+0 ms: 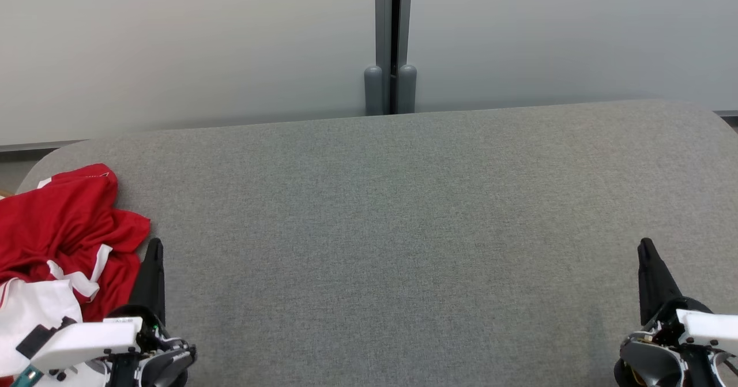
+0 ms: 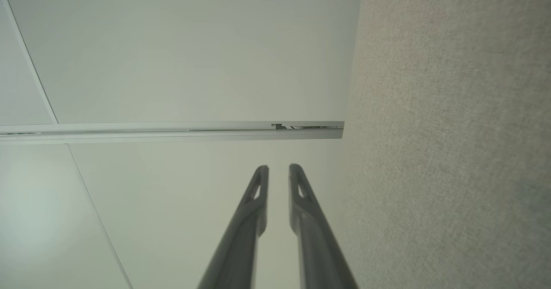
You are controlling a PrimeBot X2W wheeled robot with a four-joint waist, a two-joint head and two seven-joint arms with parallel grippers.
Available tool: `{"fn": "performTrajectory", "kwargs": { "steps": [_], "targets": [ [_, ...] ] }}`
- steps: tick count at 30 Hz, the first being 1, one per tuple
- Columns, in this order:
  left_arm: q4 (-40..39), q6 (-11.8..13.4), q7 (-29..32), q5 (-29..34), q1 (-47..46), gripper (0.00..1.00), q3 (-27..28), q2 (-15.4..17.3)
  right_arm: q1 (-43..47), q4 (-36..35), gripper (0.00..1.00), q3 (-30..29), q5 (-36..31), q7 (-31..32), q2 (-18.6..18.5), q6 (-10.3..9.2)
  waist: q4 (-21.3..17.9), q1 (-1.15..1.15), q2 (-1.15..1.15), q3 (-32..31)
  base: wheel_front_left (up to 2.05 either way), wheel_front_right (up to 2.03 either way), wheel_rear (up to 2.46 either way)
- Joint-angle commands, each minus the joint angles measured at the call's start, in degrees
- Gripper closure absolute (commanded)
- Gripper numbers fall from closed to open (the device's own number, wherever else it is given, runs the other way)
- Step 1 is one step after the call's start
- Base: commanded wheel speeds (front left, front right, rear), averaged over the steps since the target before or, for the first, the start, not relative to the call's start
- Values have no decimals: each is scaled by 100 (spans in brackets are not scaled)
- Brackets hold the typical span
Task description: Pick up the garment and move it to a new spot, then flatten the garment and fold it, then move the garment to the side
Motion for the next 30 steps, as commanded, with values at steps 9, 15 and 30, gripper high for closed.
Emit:
{"fn": "performTrajectory", "kwargs": {
  "steps": [9, 15, 30],
  "targets": [
    [27, 0, -170, -24, 87, 0, -85, -20, 16, 21, 0, 196, 119, -202, 19, 0, 2, 0, 0, 0, 0, 0, 0],
    [-89, -1, -359, 196, 74, 0, -159, 33, -57, -127, 0, 314, -125, -371, 15, 0, 5, 0, 0, -1, 0, 0, 0],
    [-453, 73, -739, 2235, 110, 0, -184, 24, -136, -574, 0, 672, -1949, -743, 5, 0, 5, 0, 0, 13, 0, 0, 0]
  ]
}}
